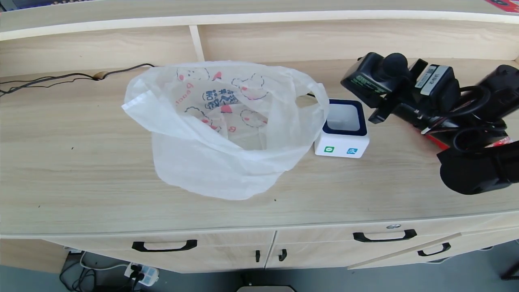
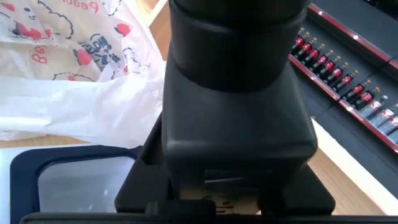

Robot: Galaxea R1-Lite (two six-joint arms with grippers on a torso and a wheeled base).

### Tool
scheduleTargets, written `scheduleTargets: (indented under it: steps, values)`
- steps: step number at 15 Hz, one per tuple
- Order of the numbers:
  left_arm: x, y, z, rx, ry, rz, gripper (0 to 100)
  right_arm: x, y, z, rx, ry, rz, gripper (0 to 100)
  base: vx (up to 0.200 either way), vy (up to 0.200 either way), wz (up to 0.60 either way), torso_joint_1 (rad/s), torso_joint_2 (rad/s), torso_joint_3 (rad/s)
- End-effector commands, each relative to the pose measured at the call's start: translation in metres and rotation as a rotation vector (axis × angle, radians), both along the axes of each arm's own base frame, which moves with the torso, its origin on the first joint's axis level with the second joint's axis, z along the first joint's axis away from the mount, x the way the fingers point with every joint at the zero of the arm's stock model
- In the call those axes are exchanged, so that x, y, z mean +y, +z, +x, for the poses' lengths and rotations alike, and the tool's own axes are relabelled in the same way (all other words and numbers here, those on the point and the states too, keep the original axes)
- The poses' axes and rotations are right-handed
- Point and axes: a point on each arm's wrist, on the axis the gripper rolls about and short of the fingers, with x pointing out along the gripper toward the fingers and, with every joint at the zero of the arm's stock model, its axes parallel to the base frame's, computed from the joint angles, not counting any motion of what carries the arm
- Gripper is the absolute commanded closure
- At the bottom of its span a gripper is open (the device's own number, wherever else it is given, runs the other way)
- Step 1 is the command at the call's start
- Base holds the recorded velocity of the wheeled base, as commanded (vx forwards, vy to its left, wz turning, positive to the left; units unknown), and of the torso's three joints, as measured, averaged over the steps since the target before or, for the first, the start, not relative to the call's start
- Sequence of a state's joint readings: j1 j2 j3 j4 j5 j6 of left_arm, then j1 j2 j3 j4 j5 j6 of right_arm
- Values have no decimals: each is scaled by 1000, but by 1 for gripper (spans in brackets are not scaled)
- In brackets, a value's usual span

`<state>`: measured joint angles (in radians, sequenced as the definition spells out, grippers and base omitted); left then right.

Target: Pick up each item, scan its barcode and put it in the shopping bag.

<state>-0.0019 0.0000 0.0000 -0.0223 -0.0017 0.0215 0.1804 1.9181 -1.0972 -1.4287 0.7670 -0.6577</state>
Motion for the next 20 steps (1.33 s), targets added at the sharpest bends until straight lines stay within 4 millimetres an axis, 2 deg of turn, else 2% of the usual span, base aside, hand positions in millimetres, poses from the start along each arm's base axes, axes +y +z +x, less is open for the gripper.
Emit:
scheduleTargets:
  steps: [1,8,15,17,18,20]
  values:
    - [0,0,0,1,-1,0,0,-1,-2,4,0,-6,0,100,0,0,0,0,0,0]
    - [0,0,0,-1,1,0,0,0,-8,6,20,-2,-6,100,0,0,0,0,0,0]
    - [0,0,0,-1,1,0,0,4,-6,4,16,10,-1,100,0,0,0,0,0,0]
    - [0,0,0,1,1,2,0,5,5,-13,50,44,33,100,0,0,0,0,0,0]
    - [0,0,0,1,1,2,0,9,20,-33,75,90,80,100,0,0,0,0,0,0]
    - [0,0,0,2,-1,8,0,12,24,-60,218,128,201,100,0,0,0,0,0,0]
